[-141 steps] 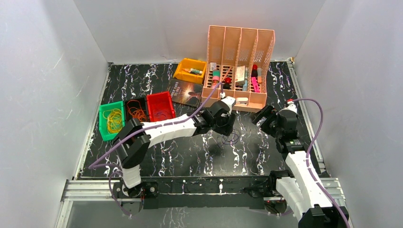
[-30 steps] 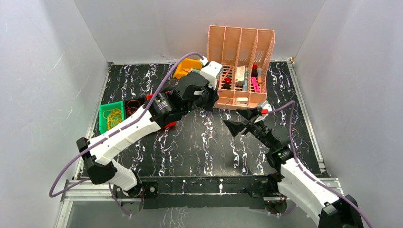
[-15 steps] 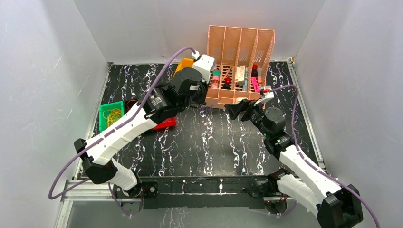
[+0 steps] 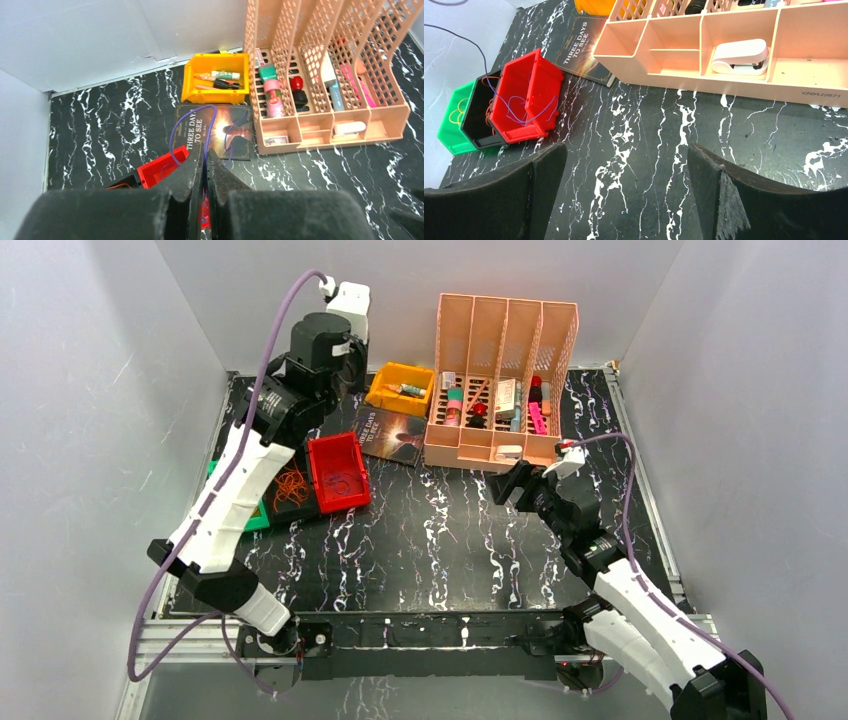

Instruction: Untangle the cables

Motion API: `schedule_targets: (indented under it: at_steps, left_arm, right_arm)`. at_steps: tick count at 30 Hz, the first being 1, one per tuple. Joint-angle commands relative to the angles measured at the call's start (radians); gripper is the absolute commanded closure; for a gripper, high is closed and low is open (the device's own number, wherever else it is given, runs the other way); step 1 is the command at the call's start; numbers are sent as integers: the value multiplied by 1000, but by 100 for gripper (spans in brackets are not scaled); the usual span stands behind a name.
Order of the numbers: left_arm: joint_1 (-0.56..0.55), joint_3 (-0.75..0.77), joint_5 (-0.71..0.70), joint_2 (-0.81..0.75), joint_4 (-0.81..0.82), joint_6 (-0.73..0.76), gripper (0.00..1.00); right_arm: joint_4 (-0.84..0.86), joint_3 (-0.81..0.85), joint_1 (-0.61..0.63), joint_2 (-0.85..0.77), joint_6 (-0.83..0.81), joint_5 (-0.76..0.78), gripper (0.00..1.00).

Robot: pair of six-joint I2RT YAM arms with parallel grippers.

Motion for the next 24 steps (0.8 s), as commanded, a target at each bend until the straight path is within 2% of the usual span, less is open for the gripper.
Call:
schedule_targets:
  at_steps: [1, 6, 24]
  left_arm:
    - [81, 91, 19, 19, -18, 33, 100]
    - [171, 103, 60, 17, -38, 45, 100]
    - [380, -69, 151, -61, 10, 20, 100]
  right_arm:
    - [27, 29, 2, 12, -11, 1, 2]
    - [24, 29, 2, 55, 11, -38, 2]
    - [43, 5, 2, 72, 36, -68, 2]
